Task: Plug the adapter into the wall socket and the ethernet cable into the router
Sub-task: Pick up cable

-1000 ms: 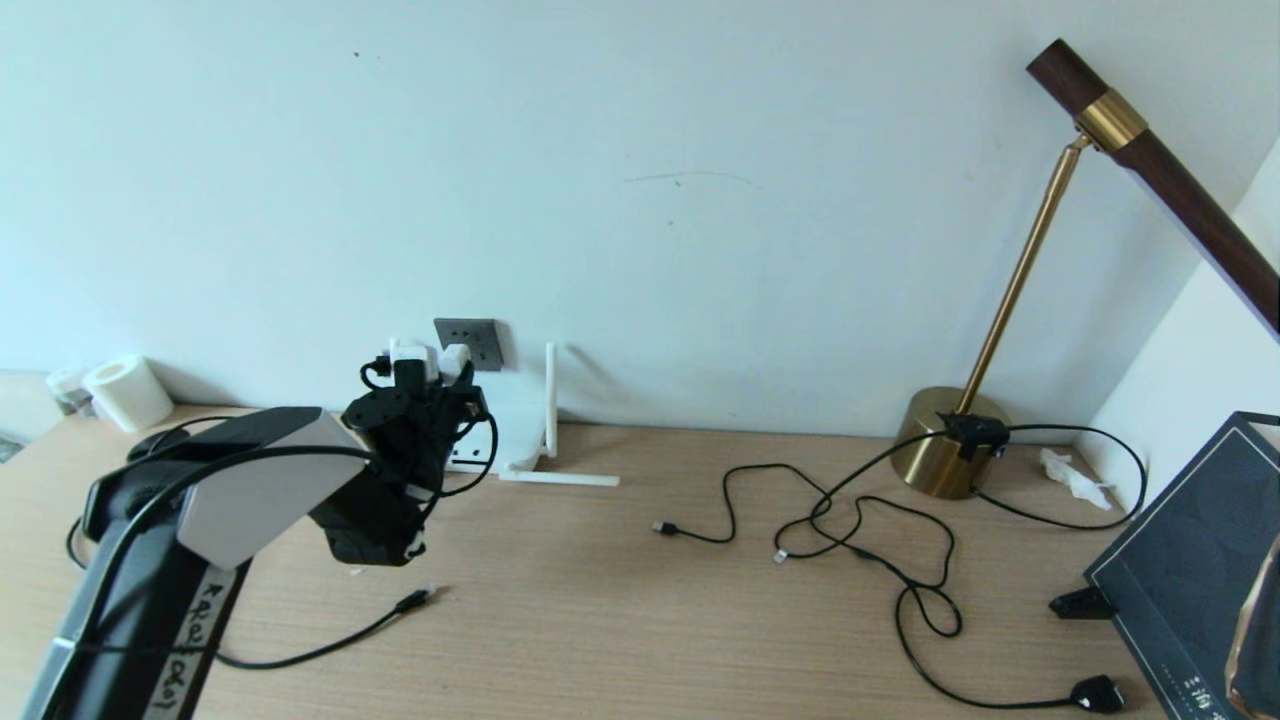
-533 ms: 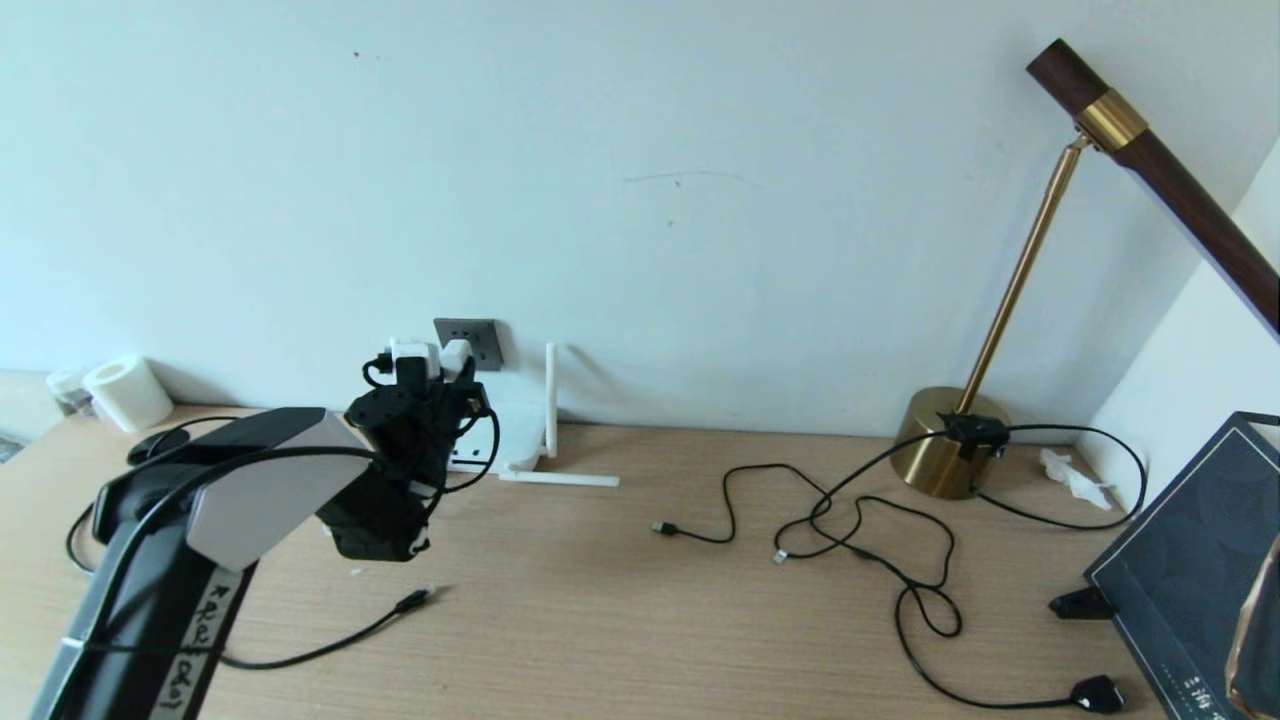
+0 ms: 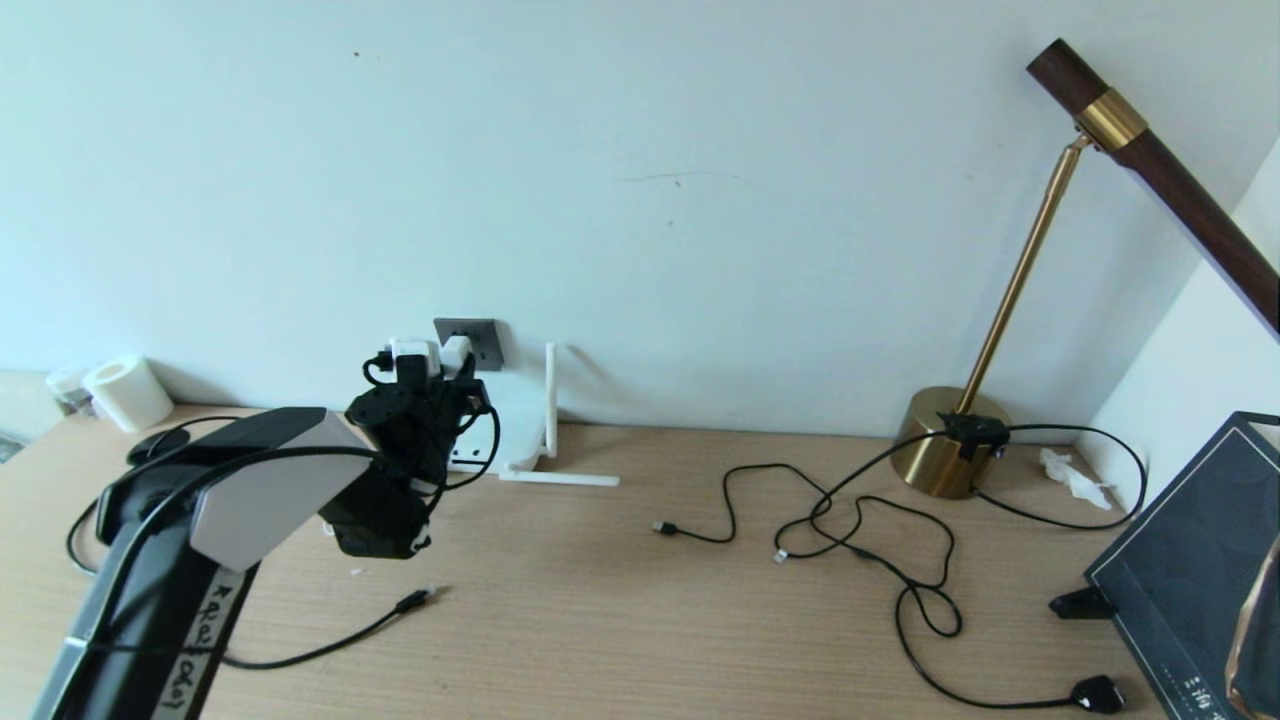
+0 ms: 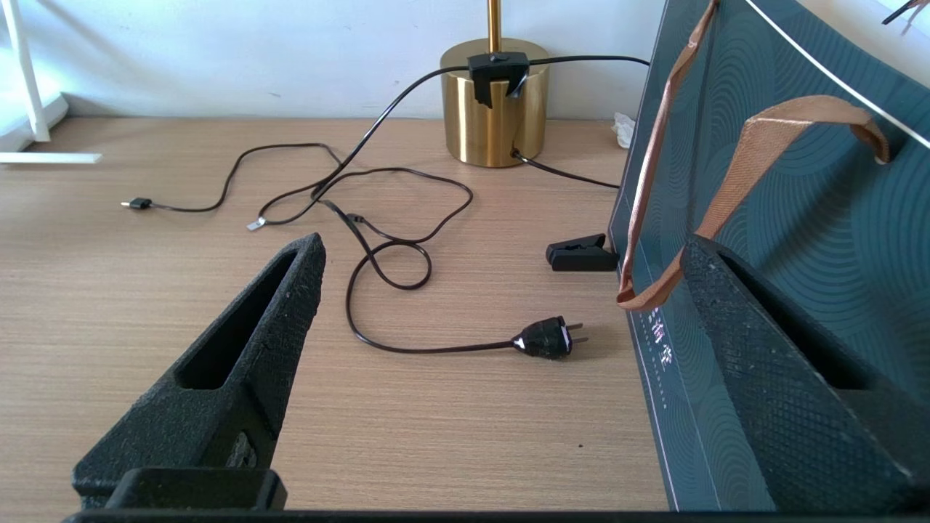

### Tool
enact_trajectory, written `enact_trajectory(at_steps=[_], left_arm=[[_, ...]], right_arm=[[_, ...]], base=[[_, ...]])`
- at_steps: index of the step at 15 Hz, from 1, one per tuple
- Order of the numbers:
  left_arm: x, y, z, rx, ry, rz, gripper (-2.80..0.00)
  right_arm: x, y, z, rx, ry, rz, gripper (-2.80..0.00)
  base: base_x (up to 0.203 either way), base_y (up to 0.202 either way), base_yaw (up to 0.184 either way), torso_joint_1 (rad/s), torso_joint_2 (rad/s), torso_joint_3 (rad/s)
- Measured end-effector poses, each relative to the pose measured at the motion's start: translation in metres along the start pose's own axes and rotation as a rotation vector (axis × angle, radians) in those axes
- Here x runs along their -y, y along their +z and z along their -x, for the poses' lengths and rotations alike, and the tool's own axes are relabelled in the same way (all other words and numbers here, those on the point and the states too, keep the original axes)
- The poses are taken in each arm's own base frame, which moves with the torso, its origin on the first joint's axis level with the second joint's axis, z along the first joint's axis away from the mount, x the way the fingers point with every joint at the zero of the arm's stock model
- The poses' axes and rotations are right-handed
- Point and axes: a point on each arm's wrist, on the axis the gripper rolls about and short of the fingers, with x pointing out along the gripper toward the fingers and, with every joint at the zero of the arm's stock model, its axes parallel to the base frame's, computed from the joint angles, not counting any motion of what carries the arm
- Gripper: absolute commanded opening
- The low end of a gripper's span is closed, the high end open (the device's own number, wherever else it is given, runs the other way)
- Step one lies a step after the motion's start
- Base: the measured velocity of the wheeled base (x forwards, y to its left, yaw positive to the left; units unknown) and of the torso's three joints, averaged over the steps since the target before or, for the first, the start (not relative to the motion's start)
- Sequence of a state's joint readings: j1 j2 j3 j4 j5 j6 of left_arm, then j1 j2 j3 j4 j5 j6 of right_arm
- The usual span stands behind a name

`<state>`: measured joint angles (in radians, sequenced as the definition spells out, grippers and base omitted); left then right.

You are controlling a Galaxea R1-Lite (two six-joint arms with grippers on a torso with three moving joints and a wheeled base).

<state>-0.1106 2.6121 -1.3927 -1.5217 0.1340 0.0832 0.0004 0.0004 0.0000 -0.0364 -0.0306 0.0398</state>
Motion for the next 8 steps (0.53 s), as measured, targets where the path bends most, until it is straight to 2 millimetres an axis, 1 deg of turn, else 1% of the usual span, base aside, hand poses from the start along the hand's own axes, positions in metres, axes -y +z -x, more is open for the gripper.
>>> enact_trajectory(at_steps=[8], left_arm=[[-0.0008, -0.0026, -0.0003, -0.002, 0.001, -0.002, -2.80]], right_arm=[[0.0000, 0.0000, 0.0000, 0.000, 0.000, 0.000, 0.00]], base=[[0.000, 0.000, 0.000, 0.000, 0.00, 0.000]])
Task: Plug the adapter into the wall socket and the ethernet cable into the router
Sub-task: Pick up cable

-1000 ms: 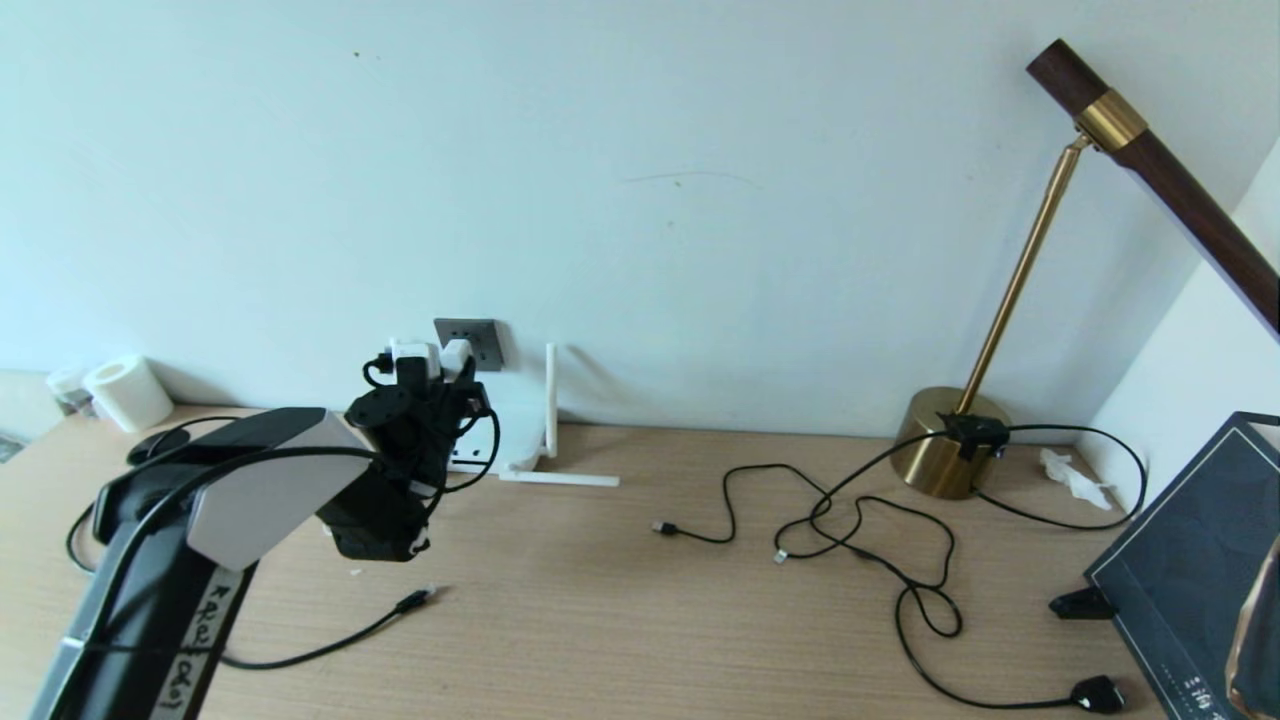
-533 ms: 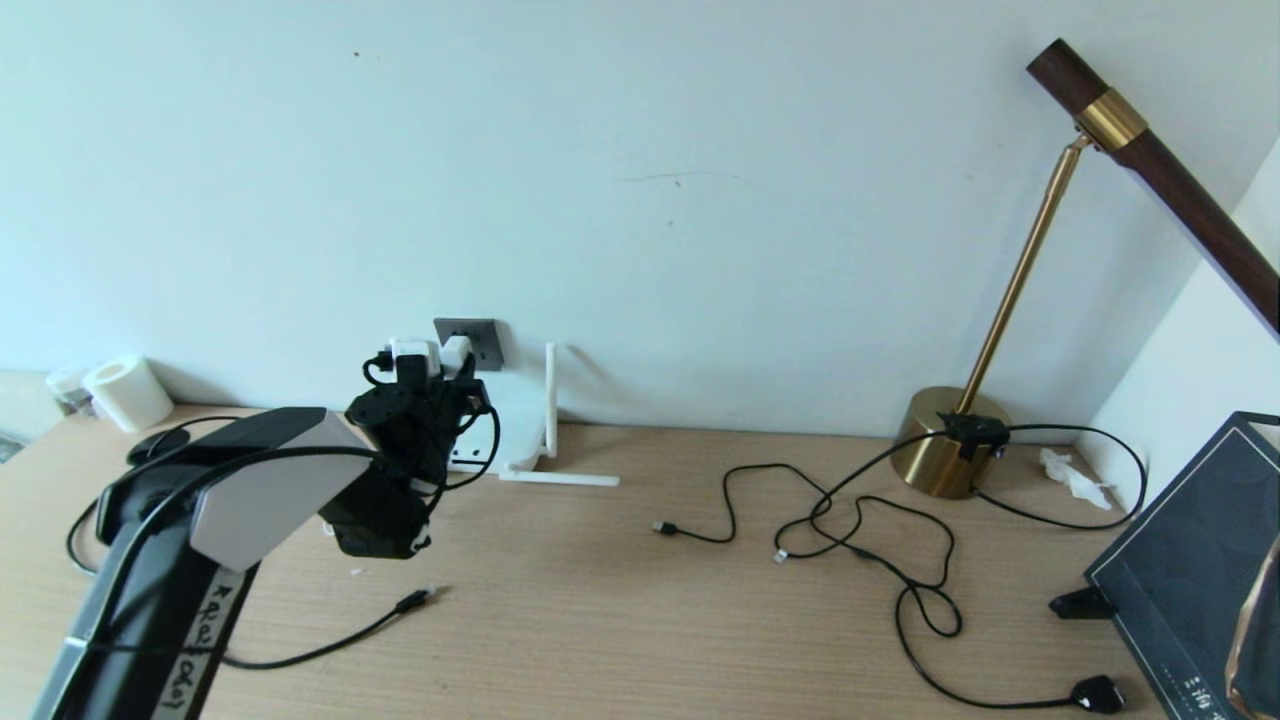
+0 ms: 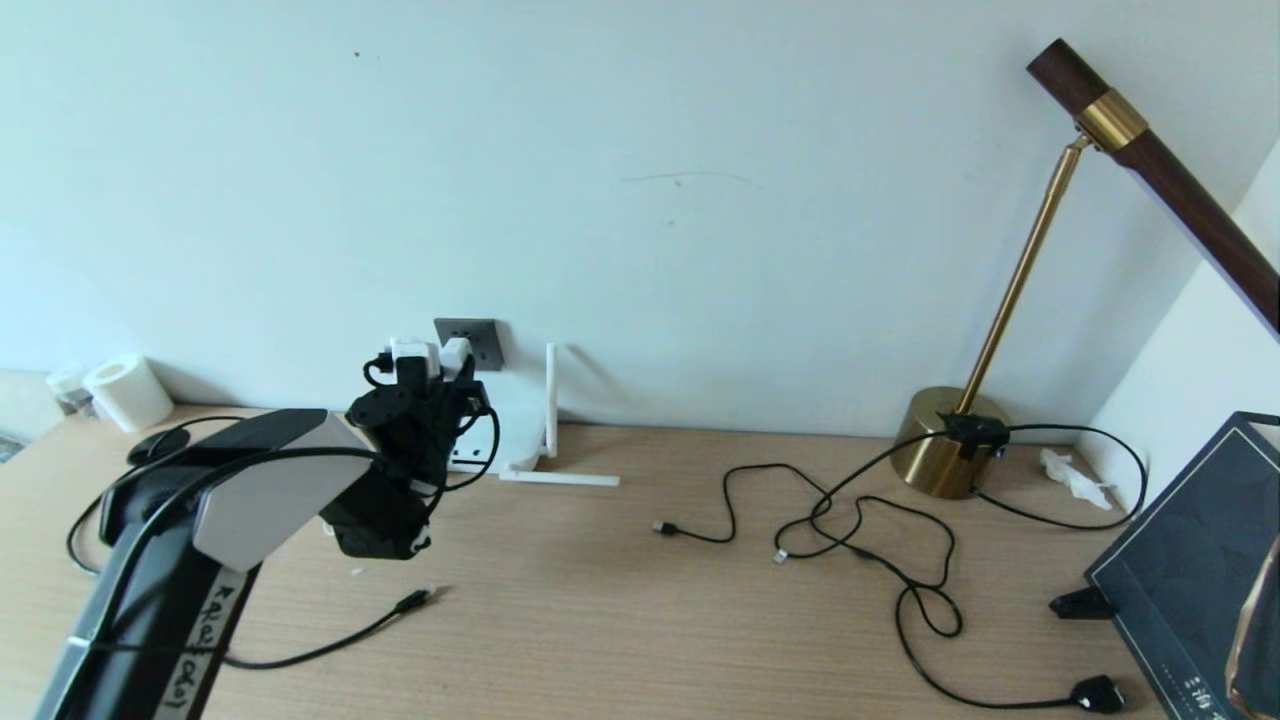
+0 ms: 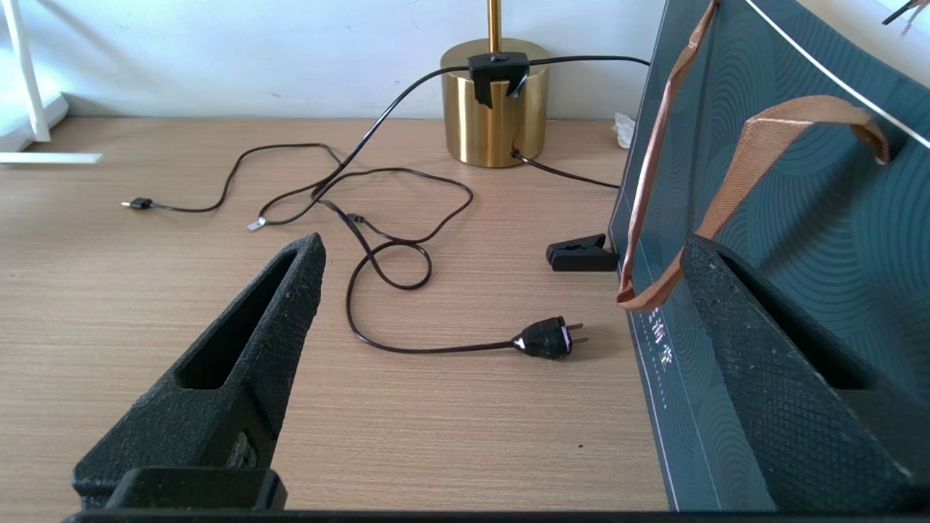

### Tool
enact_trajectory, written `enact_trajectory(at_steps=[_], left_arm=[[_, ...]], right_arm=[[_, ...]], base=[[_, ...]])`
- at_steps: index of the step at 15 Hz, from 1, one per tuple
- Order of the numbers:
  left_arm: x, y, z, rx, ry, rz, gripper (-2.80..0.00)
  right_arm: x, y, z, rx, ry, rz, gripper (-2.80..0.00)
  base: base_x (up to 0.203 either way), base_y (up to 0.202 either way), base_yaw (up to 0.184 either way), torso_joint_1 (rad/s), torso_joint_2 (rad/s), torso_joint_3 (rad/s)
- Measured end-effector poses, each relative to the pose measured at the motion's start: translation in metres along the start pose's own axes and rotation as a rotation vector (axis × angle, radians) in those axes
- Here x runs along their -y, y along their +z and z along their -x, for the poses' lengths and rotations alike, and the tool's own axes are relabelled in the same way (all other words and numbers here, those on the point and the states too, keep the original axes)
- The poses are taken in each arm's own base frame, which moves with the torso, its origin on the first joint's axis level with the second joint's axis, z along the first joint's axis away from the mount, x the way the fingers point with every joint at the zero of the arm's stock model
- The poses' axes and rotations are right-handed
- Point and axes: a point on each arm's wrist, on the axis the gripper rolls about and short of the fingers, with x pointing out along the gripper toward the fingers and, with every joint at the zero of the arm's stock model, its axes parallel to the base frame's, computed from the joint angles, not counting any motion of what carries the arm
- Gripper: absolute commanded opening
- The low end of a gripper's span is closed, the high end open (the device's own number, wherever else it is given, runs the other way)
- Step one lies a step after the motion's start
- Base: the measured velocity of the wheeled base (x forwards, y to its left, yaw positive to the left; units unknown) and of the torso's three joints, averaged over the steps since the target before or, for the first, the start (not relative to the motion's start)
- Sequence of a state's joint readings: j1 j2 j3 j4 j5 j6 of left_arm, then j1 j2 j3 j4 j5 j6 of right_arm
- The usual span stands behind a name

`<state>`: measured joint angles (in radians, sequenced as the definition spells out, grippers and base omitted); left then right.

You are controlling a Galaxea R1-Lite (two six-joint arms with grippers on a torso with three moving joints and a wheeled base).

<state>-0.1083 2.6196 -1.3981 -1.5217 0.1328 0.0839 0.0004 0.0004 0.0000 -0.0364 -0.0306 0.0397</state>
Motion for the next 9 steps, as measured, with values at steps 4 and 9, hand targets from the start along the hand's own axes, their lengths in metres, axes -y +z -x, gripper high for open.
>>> enact_trajectory(at_steps=[4, 9], left_arm=[[0.0000, -0.0002, -0.0009, 0.005, -0.009, 0.000, -2.80], [0.0008, 0.0008, -0.0038, 0.020, -0.009, 0.001, -2.80]], right_arm=[[0.0000, 0.0000, 0.0000, 0.000, 0.000, 0.000, 0.00], [0.0000, 0.0001, 0.0000, 0.000, 0.000, 0.000, 0.00]], base=[[0.000, 0.000, 0.000, 0.000, 0.00, 0.000], [0.000, 0.000, 0.000, 0.000, 0.00, 0.000]])
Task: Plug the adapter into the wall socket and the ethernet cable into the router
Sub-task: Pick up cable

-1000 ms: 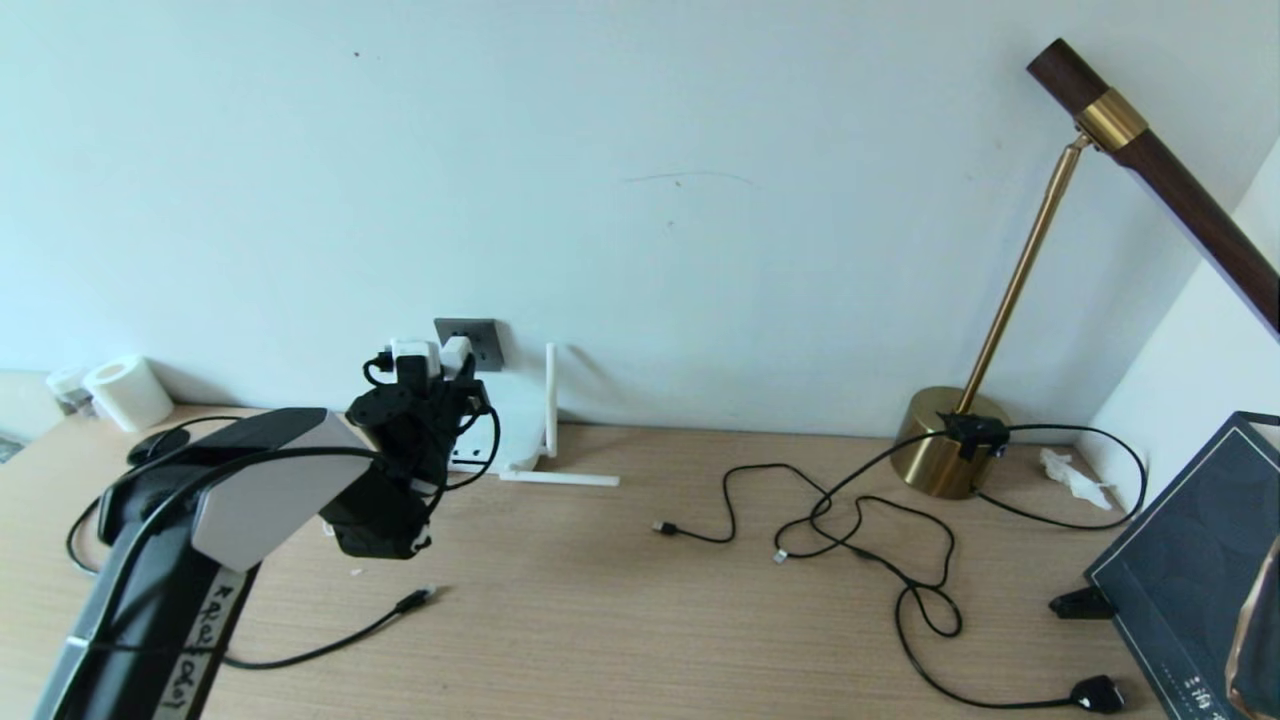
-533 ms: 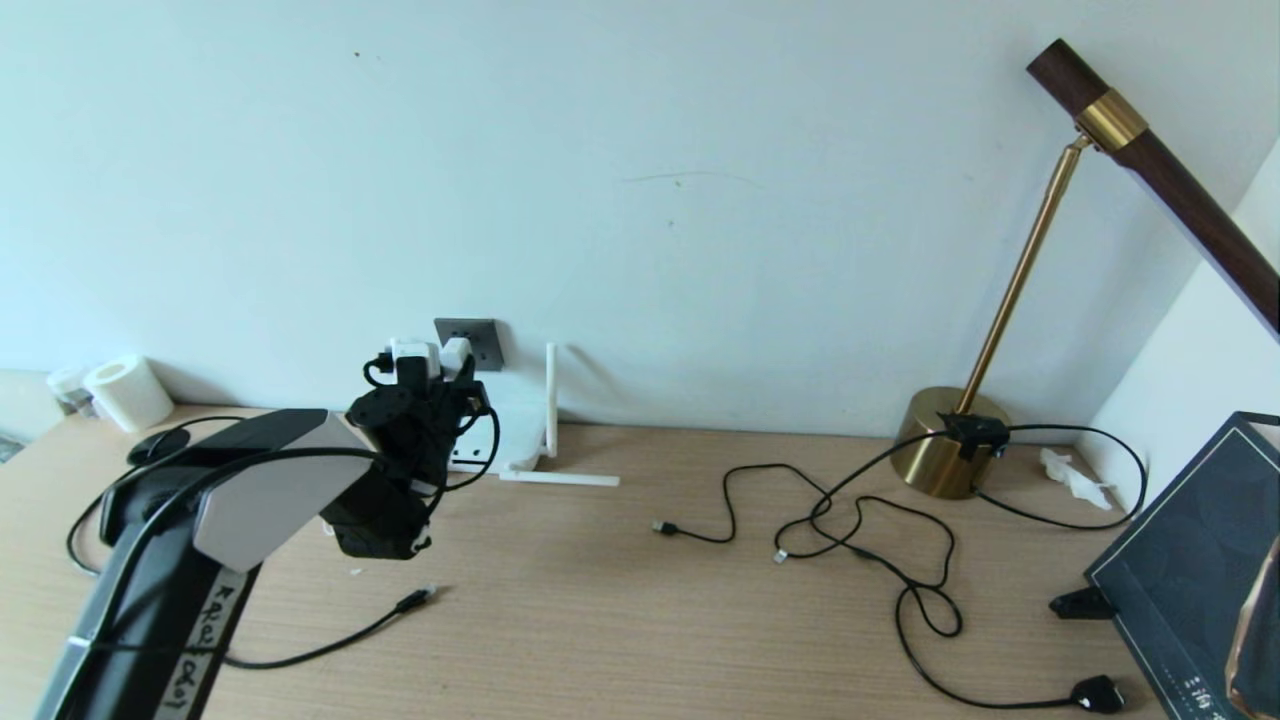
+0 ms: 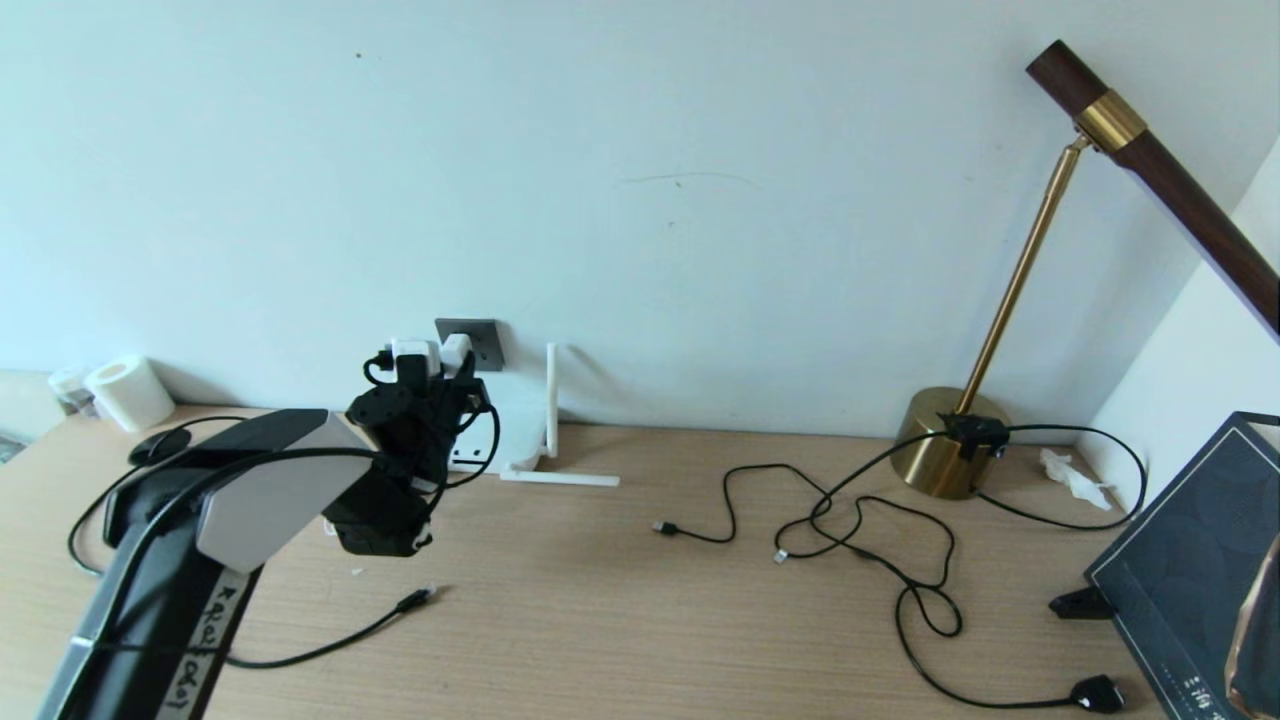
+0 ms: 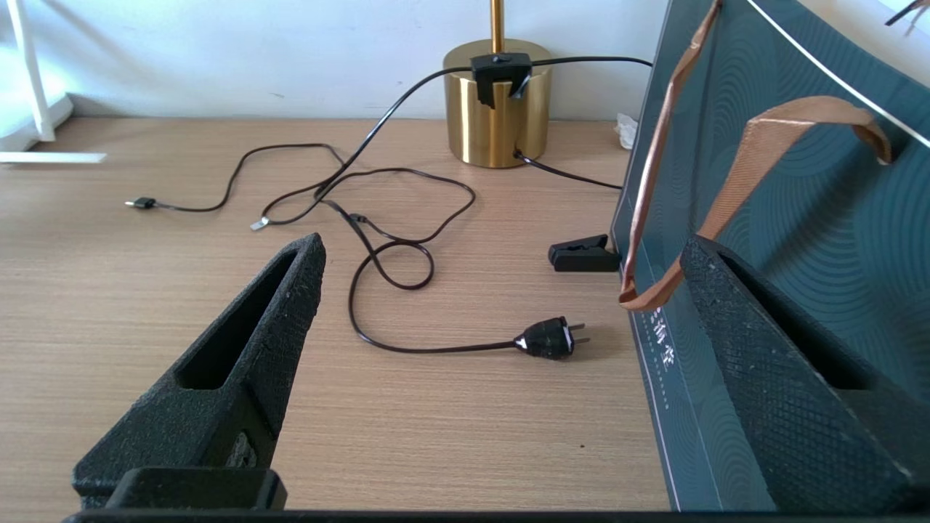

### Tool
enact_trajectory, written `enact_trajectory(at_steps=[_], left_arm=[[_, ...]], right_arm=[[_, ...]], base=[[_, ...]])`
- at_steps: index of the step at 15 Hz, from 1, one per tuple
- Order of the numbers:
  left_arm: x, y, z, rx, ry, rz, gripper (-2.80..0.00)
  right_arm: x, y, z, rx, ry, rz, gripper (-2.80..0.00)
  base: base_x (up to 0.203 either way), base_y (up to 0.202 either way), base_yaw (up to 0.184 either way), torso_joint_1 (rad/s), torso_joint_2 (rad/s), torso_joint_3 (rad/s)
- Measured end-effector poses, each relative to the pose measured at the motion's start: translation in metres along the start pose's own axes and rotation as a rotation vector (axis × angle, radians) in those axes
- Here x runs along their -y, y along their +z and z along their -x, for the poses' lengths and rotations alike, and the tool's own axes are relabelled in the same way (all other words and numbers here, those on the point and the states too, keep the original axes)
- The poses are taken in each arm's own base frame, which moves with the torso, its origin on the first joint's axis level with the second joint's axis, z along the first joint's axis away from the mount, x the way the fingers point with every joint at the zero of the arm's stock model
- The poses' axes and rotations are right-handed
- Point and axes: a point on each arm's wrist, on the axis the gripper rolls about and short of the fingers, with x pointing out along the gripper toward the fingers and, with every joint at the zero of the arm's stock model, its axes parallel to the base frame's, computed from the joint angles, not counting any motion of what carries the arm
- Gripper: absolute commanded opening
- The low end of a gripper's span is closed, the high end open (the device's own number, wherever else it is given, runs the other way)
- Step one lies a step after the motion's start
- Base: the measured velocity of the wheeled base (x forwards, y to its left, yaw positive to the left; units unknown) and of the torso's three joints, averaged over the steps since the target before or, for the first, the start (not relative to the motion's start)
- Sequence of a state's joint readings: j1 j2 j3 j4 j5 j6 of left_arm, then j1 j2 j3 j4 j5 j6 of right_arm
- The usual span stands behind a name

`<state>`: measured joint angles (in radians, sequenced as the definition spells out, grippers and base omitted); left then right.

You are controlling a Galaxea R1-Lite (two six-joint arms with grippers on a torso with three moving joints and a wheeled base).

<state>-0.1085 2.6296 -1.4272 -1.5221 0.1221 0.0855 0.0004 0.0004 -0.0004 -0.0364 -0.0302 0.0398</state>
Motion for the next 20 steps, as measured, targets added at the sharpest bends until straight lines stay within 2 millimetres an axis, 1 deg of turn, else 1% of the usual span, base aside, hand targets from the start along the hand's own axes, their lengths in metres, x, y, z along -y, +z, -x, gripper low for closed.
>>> enact_trajectory(at_steps=[16, 20], left_arm=[[-0.0032, -0.0024, -0.0010, 0.001, -0.006, -0.002, -2.80], [-0.0035, -0.0011, -0.0053, 0.019, -0.002, -0.001, -2.80]], right_arm=[[0.0000, -0.0002, 0.0000, -0.001, 0.000, 0.000, 0.00], [0.0000, -0.0001, 0.0000, 0.000, 0.000, 0.000, 0.00]], base=[[0.000, 0.000, 0.000, 0.000, 0.00, 0.000], [0.000, 0.000, 0.000, 0.000, 0.00, 0.000]])
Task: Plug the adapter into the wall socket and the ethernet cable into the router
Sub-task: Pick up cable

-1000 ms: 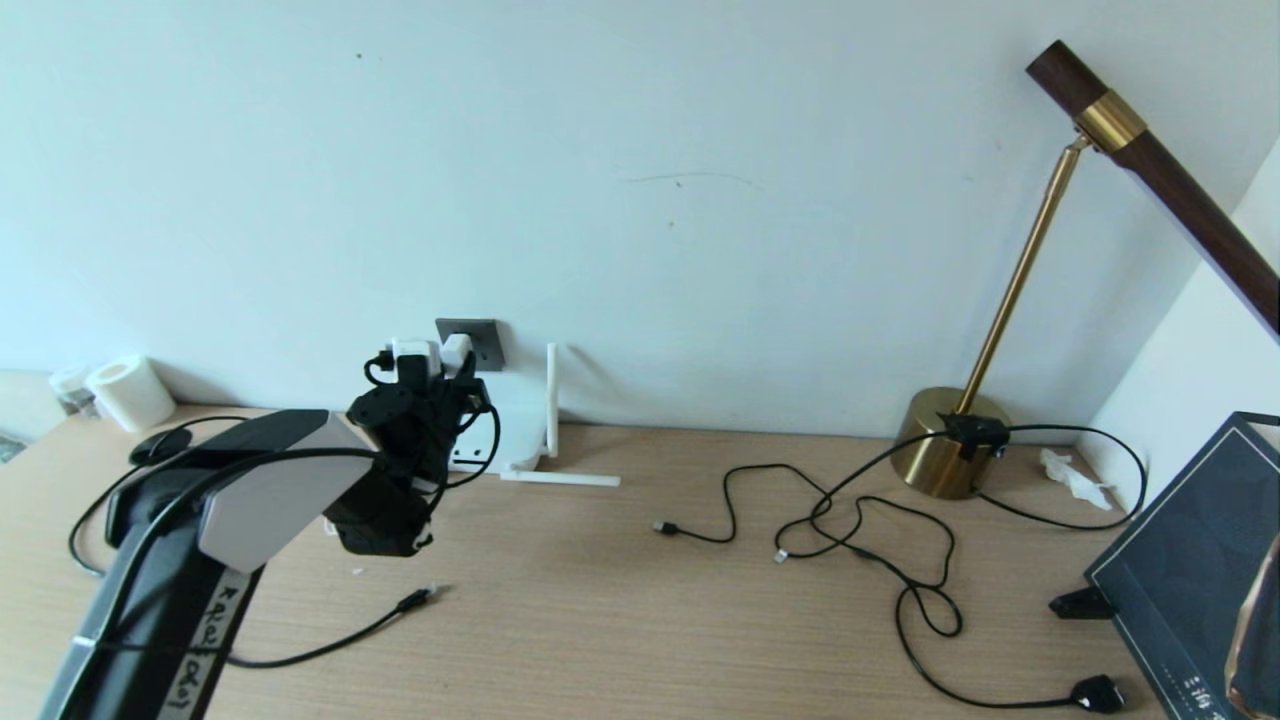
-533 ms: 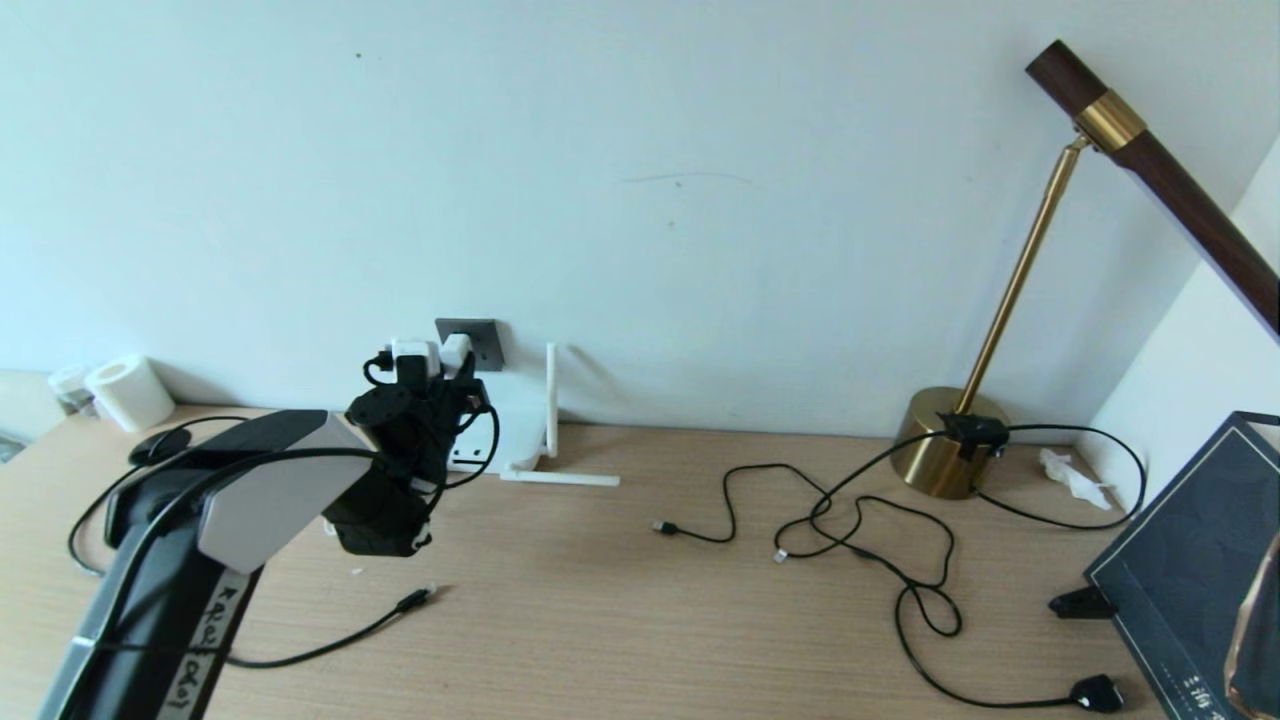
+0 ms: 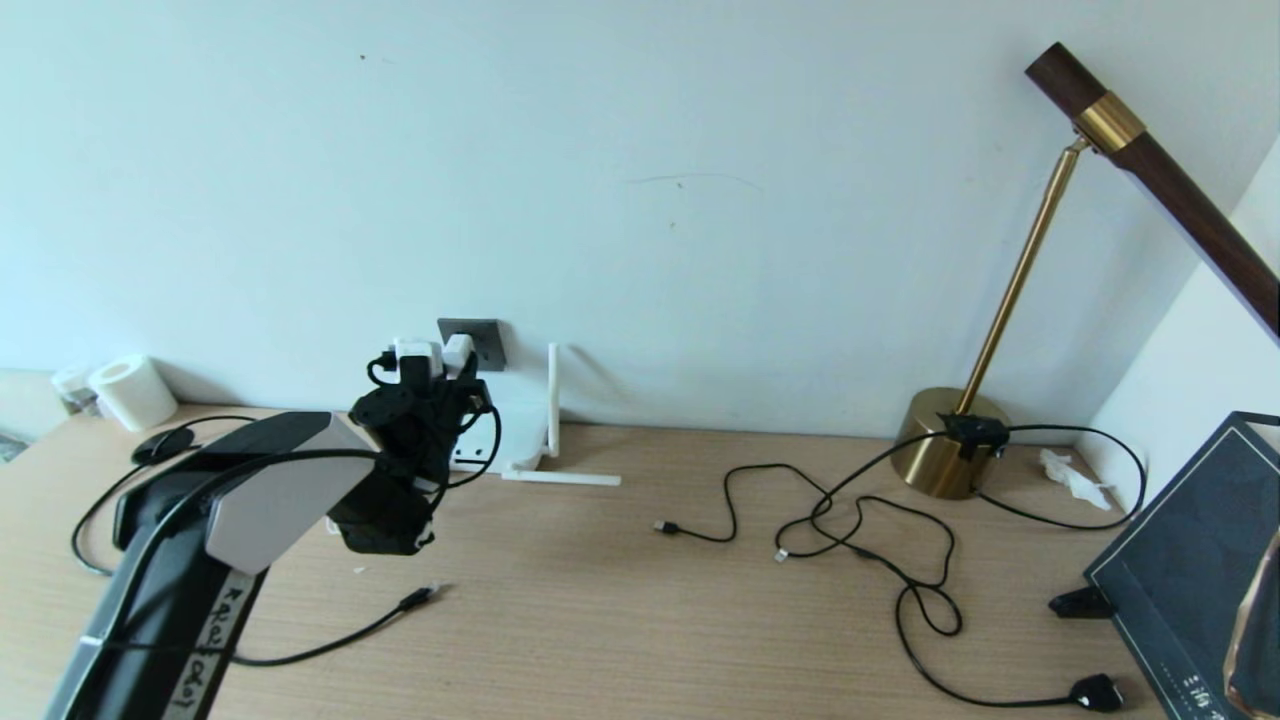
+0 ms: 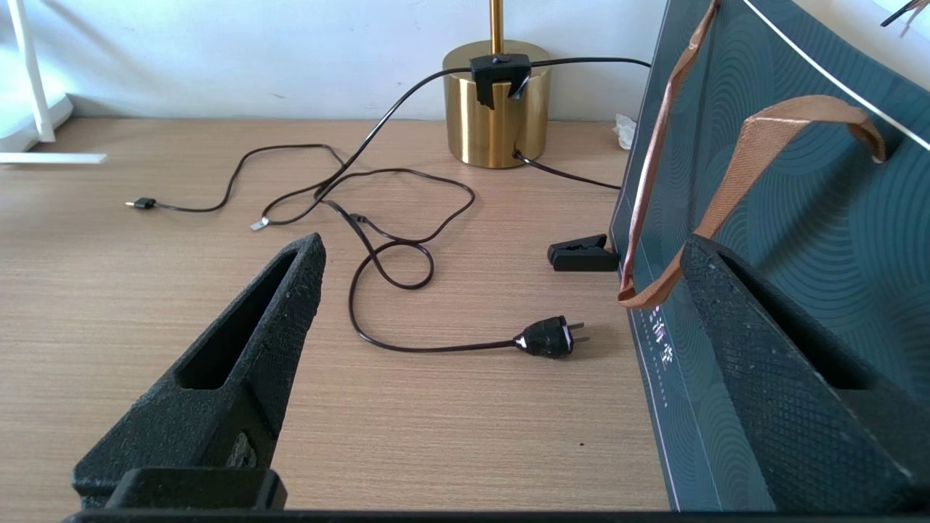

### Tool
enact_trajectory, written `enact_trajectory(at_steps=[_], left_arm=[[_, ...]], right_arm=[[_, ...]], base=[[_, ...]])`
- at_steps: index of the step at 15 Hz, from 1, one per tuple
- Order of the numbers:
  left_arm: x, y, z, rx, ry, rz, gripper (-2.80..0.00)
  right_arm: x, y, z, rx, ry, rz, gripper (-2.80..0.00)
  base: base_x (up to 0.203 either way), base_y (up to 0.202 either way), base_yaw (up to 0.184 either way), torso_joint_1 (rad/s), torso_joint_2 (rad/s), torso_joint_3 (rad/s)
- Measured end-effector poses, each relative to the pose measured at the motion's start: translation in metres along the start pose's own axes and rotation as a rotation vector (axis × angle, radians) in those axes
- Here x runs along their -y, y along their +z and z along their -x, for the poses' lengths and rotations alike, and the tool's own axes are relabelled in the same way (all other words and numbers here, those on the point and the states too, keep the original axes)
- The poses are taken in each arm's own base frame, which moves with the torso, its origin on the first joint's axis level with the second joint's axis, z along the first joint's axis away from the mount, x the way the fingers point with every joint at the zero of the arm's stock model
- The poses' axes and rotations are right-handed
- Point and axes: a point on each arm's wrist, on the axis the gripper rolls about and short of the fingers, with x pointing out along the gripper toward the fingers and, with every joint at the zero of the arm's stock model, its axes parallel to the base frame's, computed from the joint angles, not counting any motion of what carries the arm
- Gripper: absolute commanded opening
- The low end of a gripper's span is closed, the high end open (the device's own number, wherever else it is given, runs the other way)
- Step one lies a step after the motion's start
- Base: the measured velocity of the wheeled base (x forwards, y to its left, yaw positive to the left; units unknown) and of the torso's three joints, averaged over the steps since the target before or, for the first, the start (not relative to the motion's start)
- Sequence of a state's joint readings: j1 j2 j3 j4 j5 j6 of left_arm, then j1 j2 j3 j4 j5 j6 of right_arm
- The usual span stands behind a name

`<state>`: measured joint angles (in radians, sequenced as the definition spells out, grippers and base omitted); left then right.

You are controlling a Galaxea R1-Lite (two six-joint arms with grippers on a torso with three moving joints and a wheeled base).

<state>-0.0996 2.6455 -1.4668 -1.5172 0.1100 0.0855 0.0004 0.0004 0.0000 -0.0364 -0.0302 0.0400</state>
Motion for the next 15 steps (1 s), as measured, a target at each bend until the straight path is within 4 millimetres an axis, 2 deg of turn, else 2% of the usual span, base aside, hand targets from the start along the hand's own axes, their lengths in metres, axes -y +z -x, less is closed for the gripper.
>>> enact_trajectory(at_steps=[15], left_arm=[[-0.0003, -0.0016, -0.0011, -0.001, 0.001, 0.000, -2.80]], right_arm=[[0.0000, 0.0000, 0.0000, 0.000, 0.000, 0.000, 0.00]], base=[[0.000, 0.000, 0.000, 0.000, 0.00, 0.000]])
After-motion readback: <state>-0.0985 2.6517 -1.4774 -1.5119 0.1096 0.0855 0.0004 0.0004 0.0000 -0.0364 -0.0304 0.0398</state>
